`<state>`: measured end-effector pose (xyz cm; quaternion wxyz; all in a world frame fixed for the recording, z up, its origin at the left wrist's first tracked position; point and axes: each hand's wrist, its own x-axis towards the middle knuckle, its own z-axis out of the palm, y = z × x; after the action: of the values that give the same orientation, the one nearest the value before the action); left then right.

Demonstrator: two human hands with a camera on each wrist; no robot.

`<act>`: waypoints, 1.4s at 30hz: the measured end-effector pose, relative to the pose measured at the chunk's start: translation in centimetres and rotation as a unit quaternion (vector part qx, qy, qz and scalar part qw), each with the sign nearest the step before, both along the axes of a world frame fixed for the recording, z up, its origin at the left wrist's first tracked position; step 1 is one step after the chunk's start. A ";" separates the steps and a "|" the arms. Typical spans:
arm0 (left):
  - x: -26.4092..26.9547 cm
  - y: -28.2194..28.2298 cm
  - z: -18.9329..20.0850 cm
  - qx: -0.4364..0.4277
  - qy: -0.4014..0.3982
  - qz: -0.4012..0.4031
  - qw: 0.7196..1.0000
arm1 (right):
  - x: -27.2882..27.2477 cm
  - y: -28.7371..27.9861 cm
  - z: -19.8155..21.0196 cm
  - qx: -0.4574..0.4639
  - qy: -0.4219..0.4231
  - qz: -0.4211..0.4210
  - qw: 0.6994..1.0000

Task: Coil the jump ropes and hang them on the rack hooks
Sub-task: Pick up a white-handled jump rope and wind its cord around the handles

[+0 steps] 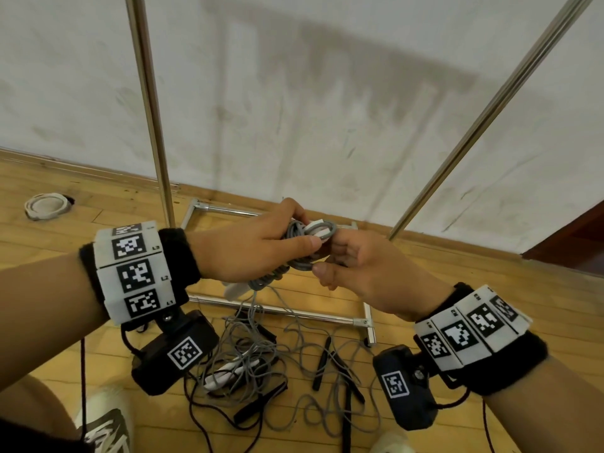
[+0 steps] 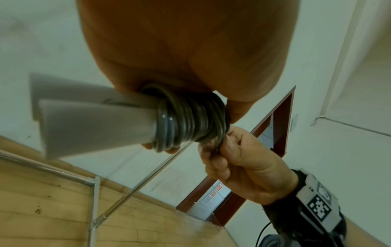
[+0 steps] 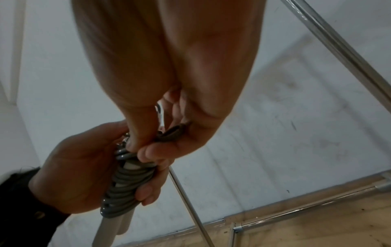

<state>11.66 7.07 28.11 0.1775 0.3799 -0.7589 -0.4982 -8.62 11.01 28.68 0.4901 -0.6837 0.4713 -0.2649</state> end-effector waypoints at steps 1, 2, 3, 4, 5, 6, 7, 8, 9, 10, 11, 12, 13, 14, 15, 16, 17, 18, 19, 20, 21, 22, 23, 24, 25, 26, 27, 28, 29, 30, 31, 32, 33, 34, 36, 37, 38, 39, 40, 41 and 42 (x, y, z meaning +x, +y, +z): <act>0.1 0.0 -0.1 0.000 0.000 -0.001 1.000 | -0.1 0.0 0.1 0.001 0.004 -0.010 1.000; 0.2 -0.1 -0.1 0.000 -0.001 -0.004 1.000 | -0.1 -0.1 0.2 -0.003 0.010 -0.028 1.000; 0.1 -0.1 -0.1 0.001 -0.002 -0.005 1.000 | -0.1 -0.1 0.3 -0.011 0.020 -0.051 0.998; 0.1 -0.1 -0.1 0.001 -0.004 -0.004 1.000 | -0.3 -0.2 0.4 -0.024 0.032 -0.075 0.996; 0.1 -0.2 -0.1 0.000 -0.006 -0.001 1.000 | -0.5 -0.4 0.4 -0.040 0.045 -0.099 0.993; 0.1 -0.3 -0.1 -0.002 -0.009 0.003 1.000 | -0.7 -0.5 0.4 -0.057 0.058 -0.118 0.990; 0.1 -0.4 -0.2 -0.004 -0.010 0.008 1.000 | -0.9 -0.5 0.5 -0.072 0.069 -0.129 0.987; 0.0 -0.5 -0.2 -0.008 -0.011 0.011 1.000 | -1.0 -0.5 0.4 -0.083 0.075 -0.131 0.985; 0.0 -0.6 -0.2 -0.012 -0.011 0.013 1.000 | -1.0 -0.5 0.3 -0.088 0.073 -0.125 0.985; 0.0 -0.7 -0.2 -0.017 -0.009 0.015 1.000 | -0.9 -0.5 0.2 -0.087 0.063 -0.118 0.987; 0.0 -0.7 -0.2 -0.023 -0.009 0.018 1.000 | -0.9 -0.4 0.1 -0.082 0.048 -0.116 0.989; 0.0 -0.8 -0.3 -0.030 -0.012 0.022 0.999 | -1.0 -0.4 0.0 -0.075 0.030 -0.122 0.989; -0.1 -0.9 -0.4 -0.038 -0.018 0.025 0.999 | -1.1 -0.5 -0.1 -0.069 0.012 -0.132 0.989; -0.1 -0.9 -0.5 -0.044 -0.024 0.027 0.998 | -1.2 -0.5 -0.1 -0.066 -0.004 -0.142 0.988; -0.1 -0.9 -0.6 -0.046 -0.030 0.028 0.998 | -1.2 -0.4 0.0 -0.066 -0.018 -0.151 0.986; -0.2 -1.0 -0.7 -0.048 -0.036 0.028 0.998 | -1.2 -0.3 0.0 -0.069 -0.029 -0.157 0.985; -0.3 -1.0 -0.9 -0.052 -0.044 0.027 0.997 | -1.1 -0.3 0.0 -0.073 -0.039 -0.165 0.983; -0.3 -1.0 -1.0 -0.061 -0.052 0.026 0.996 | -0.9 -0.2 -0.1 -0.078 -0.048 -0.172 0.981; -0.4 -1.0 -1.1 -0.070 -0.057 0.026 0.996 | -0.8 -0.2 -0.2 -0.084 -0.054 -0.180 0.979; -0.4 -1.0 -1.1 -0.080 -0.058 0.024 0.995 | -0.7 -0.2 -0.3 -0.088 -0.058 -0.186 0.977; -0.4 -1.0 -1.0 -0.093 -0.061 0.021 0.994 | -0.6 -0.2 -0.5 -0.089 -0.062 -0.192 0.975; -0.5 -1.0 -1.0 -0.111 -0.069 0.018 0.991 | -0.5 -0.2 -0.6 -0.087 -0.067 -0.196 0.974; -0.5 -1.0 -0.9 -0.129 -0.081 0.013 0.988 | -0.5 -0.2 -0.7 -0.084 -0.071 -0.201 0.973; -0.5 -1.0 -0.9 -0.145 -0.093 0.007 0.985 | -0.5 -0.3 -0.7 -0.082 -0.074 -0.204 0.973; -0.5 -1.0 -0.9 -0.158 -0.103 0.003 0.982 | -0.5 -0.3 -0.8 -0.078 -0.077 -0.207 0.972; -0.4 -1.0 -0.9 -0.169 -0.114 0.001 0.979 | -0.4 -0.4 -0.8 -0.074 -0.080 -0.205 0.973; -0.4 -1.0 -0.9 -0.184 -0.129 -0.002 0.974 | -0.4 -0.4 -0.8 -0.072 -0.081 -0.198 0.974; -0.4 -0.9 -0.8 -0.202 -0.146 -0.007 0.968 | -0.3 -0.3 -0.9 -0.074 -0.075 -0.189 0.976; -0.4 -0.9 -0.8 -0.220 -0.162 -0.013 0.962 | -0.2 -0.3 -1.0 -0.081 -0.064 -0.178 0.979; -0.4 -1.0 -0.9 -0.239 -0.178 -0.019 0.954 | -0.1 -0.2 -1.1 -0.092 -0.048 -0.166 0.981; -0.4 -1.0 -0.9 -0.258 -0.195 -0.026 0.946 | 0.0 -0.2 -1.2 -0.101 -0.033 -0.154 0.982; -0.4 -1.0 -1.0 -0.275 -0.210 -0.030 0.938 | 0.2 -0.1 -1.3 -0.107 -0.021 -0.145 0.983; -0.4 -1.0 -1.2 -0.289 -0.224 -0.034 0.930 | 0.3 -0.1 -1.4 -0.109 -0.010 -0.139 0.984; -0.4 -1.0 -1.3 -0.300 -0.237 -0.038 0.923 | 0.4 -0.2 -1.5 -0.109 0.000 -0.137 0.985; -0.4 -0.9 -1.5 -0.318 -0.255 -0.044 0.912 | 0.5 -0.3 -1.7 -0.103 0.022 -0.141 0.984; -0.5 -0.9 -1.6 -0.327 -0.259 -0.045 0.908 | 0.4 -0.4 -1.8 -0.099 0.033 -0.144 0.984; -0.6 -0.9 -1.7 -0.333 -0.261 -0.045 0.905 | 0.5 -0.5 -1.9 -0.095 0.045 -0.145 0.984; -0.6 -0.9 -1.8 -0.336 -0.262 -0.044 0.904 | 0.5 -0.6 -1.9 -0.092 0.057 -0.144 0.984; -0.6 -1.0 -1.8 -0.335 -0.264 -0.045 0.903 | 0.6 -0.6 -2.0 -0.092 0.071 -0.141 0.983; -0.6 -1.0 -1.9 -0.332 -0.265 -0.045 0.904 | 0.7 -0.7 -2.0 -0.096 0.087 -0.138 0.982; -0.7 -0.9 -2.0 -0.326 -0.264 -0.045 0.907 | 0.8 -0.7 -2.0 -0.101 0.101 -0.135 0.981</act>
<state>11.00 6.12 26.13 0.0624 0.3841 -0.9143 -0.1121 -7.86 10.27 26.66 0.3286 -0.6830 0.5770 -0.3043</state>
